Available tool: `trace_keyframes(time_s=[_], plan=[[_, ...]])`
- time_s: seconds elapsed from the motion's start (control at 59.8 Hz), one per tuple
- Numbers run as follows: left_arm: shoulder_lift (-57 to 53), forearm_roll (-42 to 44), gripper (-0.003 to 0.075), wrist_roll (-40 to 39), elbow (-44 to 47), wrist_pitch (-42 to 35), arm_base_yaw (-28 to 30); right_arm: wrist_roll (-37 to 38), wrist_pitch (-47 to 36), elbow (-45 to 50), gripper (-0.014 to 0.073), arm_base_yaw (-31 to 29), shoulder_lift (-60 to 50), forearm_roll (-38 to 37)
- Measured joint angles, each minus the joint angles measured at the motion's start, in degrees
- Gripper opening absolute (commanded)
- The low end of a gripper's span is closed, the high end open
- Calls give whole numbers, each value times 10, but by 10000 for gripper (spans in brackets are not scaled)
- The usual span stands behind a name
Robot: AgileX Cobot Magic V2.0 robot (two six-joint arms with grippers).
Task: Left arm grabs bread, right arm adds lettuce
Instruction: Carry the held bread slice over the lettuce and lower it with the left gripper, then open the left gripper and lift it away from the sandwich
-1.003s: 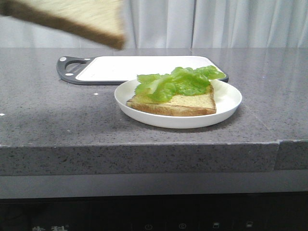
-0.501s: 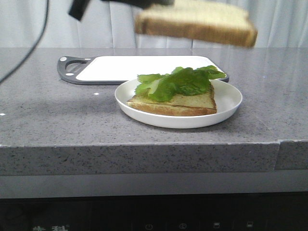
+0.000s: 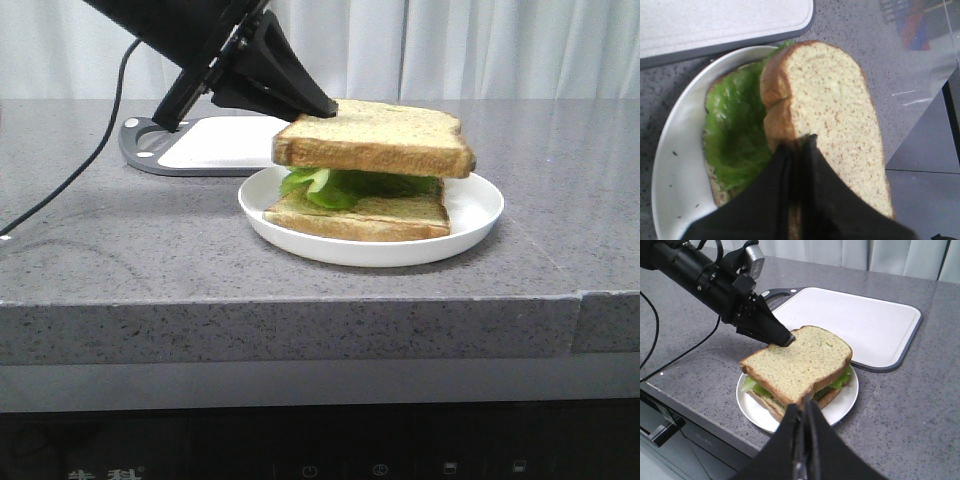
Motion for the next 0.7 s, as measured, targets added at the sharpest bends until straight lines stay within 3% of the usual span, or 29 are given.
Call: trace_keyframes(time_s=[0.05, 0.251, 0.384, 0.585, 0.635, 0.702], plan=[[0, 0, 29, 0, 0, 1, 0, 0, 0, 0, -60, 0, 0, 0], [0, 1, 293, 5, 0, 1, 0, 0, 0, 0, -60, 0, 0, 0], [0, 1, 380, 6, 0, 17, 11, 0, 0, 0, -60, 0, 0, 0], [-22, 6, 359, 23, 0, 64, 48, 0, 0, 0, -60, 0, 0, 0], [-38, 7, 316, 27, 0, 71, 57, 0, 0, 0, -60, 0, 0, 0], [-62, 7, 192, 32, 0, 77, 69, 0, 0, 0, -60, 0, 0, 0]])
